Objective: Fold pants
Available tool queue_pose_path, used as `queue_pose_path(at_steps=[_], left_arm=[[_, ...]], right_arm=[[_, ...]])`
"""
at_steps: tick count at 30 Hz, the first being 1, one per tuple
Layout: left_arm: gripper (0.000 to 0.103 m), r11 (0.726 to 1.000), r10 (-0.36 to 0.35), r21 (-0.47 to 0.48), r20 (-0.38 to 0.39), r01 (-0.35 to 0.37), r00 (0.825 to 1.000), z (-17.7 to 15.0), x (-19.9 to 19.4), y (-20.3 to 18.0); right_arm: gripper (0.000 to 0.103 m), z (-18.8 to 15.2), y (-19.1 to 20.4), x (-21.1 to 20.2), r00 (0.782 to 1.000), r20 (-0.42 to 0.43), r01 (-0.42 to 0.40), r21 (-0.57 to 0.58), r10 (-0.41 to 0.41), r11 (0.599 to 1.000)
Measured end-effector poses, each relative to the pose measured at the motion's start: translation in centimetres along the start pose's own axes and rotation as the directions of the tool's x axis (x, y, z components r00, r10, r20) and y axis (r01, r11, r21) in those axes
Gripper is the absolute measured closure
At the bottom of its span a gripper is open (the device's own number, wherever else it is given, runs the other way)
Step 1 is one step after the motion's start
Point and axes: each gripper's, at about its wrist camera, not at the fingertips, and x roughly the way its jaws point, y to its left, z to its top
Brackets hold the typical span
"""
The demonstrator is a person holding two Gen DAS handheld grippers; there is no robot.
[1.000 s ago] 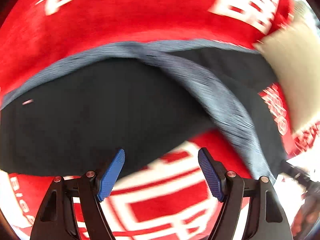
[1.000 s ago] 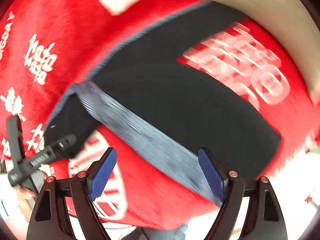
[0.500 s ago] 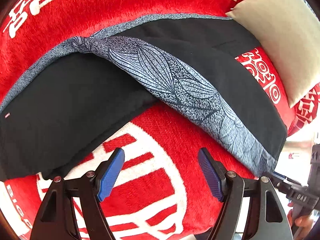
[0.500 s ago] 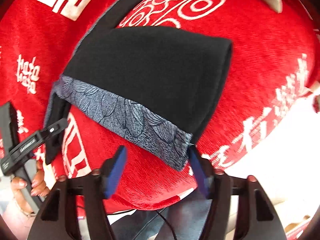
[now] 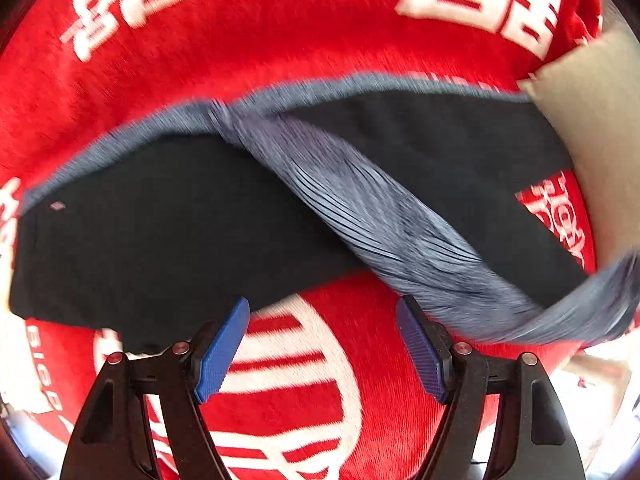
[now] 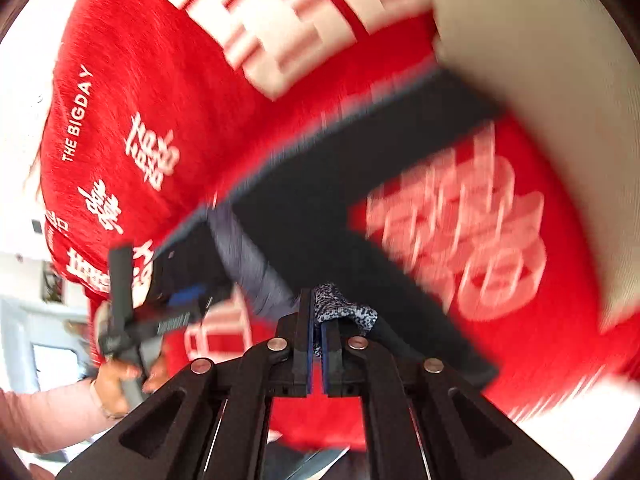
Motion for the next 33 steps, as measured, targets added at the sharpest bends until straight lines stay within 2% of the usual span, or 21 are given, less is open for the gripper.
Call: queue_pose_path(at_steps=[3, 6, 9, 12, 13, 15, 16, 18, 21, 23, 24, 26, 29, 30, 31, 33], left_arm=[[0.026, 0.998, 0.054, -0.029, 0.040, -0.053, 0.998, 1.6, -0.9, -0.1], [0.026, 0.994, 0.089, -0.071, 0.067, -0.085, 0.994, 3.2, -0.7, -0.3], [0.026, 0.988, 0.123, -0.107, 0.071, -0.115, 0.990, 5.2, 0.4, -0.5], [0.026, 0.983, 0.152, -0.118, 0.071, -0.143, 0.986, 7.2, 1.8, -1.2], [0.026, 0.982, 0.158, -0.118, 0.070, -0.149, 0.985, 7.6, 1.9, -1.1], [0.026, 0.981, 0.163, -0.116, 0.073, -0.154, 0.984, 8.8, 2.2, -1.5], [0.026, 0.982, 0.164, -0.111, 0.080, -0.155, 0.983, 9.5, 2.1, -1.5], [0.026, 0.981, 0.175, -0.096, 0.090, -0.166, 0.981, 10.4, 2.3, -2.0], [0.026, 0.983, 0.173, -0.082, 0.072, -0.167, 0.982, 11.0, 3.0, -2.4], [0.026, 0.983, 0.176, -0.068, 0.054, -0.172, 0.983, 11.1, 3.9, -2.9], [0.026, 0.981, 0.187, -0.061, 0.048, -0.184, 0.981, 11.1, 4.5, -3.1], [0.026, 0.978, 0.204, -0.063, 0.035, -0.201, 0.978, 11.1, 5.8, -3.3], [0.026, 0.974, 0.199, -0.111, 0.022, -0.196, 0.980, 11.5, 7.5, -3.1], [0.020, 0.971, 0.206, -0.128, 0.033, -0.200, 0.978, 11.7, 7.7, -3.0], [0.014, 0.968, 0.217, -0.136, 0.045, -0.209, 0.975, 11.9, 7.8, -2.9], [0.012, 0.968, 0.213, -0.146, 0.056, -0.203, 0.975, 12.4, 8.3, -2.6]], right_arm=[[0.100, 6.4, -0.1, -0.6, 0.998, 0.025, 0.060, -0.085, -0.058, 0.995], [0.100, 12.5, -0.9, 0.6, 0.991, 0.046, 0.129, -0.115, -0.124, 0.985], [0.100, 16.9, -2.3, 2.5, 0.981, 0.029, 0.195, -0.121, -0.193, 0.973], [0.096, 19.3, -4.2, 5.4, 0.960, -0.016, 0.276, -0.121, -0.280, 0.954], [0.091, 19.9, -4.6, 6.3, 0.951, -0.039, 0.299, -0.118, -0.305, 0.947], [0.050, 20.5, -5.1, 6.6, 0.957, -0.062, 0.277, -0.099, -0.283, 0.956], [0.027, 20.6, -4.9, 6.0, 0.963, -0.047, 0.262, -0.094, -0.267, 0.961], [0.027, 20.5, -3.8, 4.3, 0.976, 0.014, 0.216, -0.108, -0.216, 0.970], [0.027, 19.8, -2.4, 2.2, 0.970, 0.076, 0.240, -0.137, -0.232, 0.961], [0.037, 19.2, -2.4, 2.5, 0.972, 0.054, 0.233, -0.128, -0.227, 0.964], [0.051, 18.6, -2.6, 3.2, 0.974, 0.024, 0.228, -0.126, -0.227, 0.965], [0.062, 17.5, -3.1, 5.5, 0.966, -0.048, 0.244, -0.139, -0.252, 0.960], [0.066, 16.3, -5.2, 9.9, 0.936, -0.128, 0.309, -0.154, -0.329, 0.939], [0.066, 16.0, -6.3, 11.0, 0.923, -0.140, 0.337, -0.150, -0.357, 0.929], [0.070, 16.0, -6.9, 11.8, 0.915, -0.145, 0.356, -0.146, -0.376, 0.923], [0.070, 16.4, -7.5, 12.7, 0.915, -0.084, 0.380, -0.146, -0.394, 0.913]])
